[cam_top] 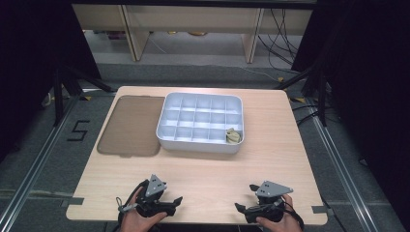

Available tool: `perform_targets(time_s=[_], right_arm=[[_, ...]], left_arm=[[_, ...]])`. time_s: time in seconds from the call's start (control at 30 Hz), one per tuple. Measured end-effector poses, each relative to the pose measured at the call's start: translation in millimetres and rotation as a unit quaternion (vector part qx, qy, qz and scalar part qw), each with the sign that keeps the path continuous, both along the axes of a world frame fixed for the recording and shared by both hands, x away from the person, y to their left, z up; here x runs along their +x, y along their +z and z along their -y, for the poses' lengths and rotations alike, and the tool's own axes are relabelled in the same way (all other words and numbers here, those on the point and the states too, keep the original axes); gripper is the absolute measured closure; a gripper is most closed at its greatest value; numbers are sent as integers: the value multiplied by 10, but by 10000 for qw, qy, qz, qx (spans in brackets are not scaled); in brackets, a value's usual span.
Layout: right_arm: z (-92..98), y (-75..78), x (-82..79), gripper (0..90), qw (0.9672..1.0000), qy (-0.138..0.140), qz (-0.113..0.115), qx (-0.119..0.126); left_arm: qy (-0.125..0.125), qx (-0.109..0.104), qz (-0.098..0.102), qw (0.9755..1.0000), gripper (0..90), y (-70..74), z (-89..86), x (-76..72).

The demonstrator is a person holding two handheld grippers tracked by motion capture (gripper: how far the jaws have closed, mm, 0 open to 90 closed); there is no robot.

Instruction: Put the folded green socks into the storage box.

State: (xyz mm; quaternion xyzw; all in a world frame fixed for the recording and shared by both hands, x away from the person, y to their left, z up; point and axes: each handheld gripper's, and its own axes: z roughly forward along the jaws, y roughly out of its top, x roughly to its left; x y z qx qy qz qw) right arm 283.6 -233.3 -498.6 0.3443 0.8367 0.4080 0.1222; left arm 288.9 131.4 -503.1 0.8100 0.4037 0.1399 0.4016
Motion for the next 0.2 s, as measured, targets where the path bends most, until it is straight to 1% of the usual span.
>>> perform_targets(time_s=[0.03,0.07,0.13,0.17,0.2], right_arm=[[0,-1,1,162,10000,12,2,3],[-1,-1,1,162,10000,10,4,-2],[-3,-1,3,162,10000,-4,7,1],[-3,0,3,163,10000,-4,7,3],[-1,0,3,163,10000,-1,9,-1]], left_arm=[[9,-43,-1,10000,220,-3,4,-2],[-4,56,12,10000,220,2,-8,0],[40,14,9,10000,220,0,-5,0],[-6,22,-15,10000,220,7,-10,-1],[23,-17,-1,10000,220,0,-5,1]])
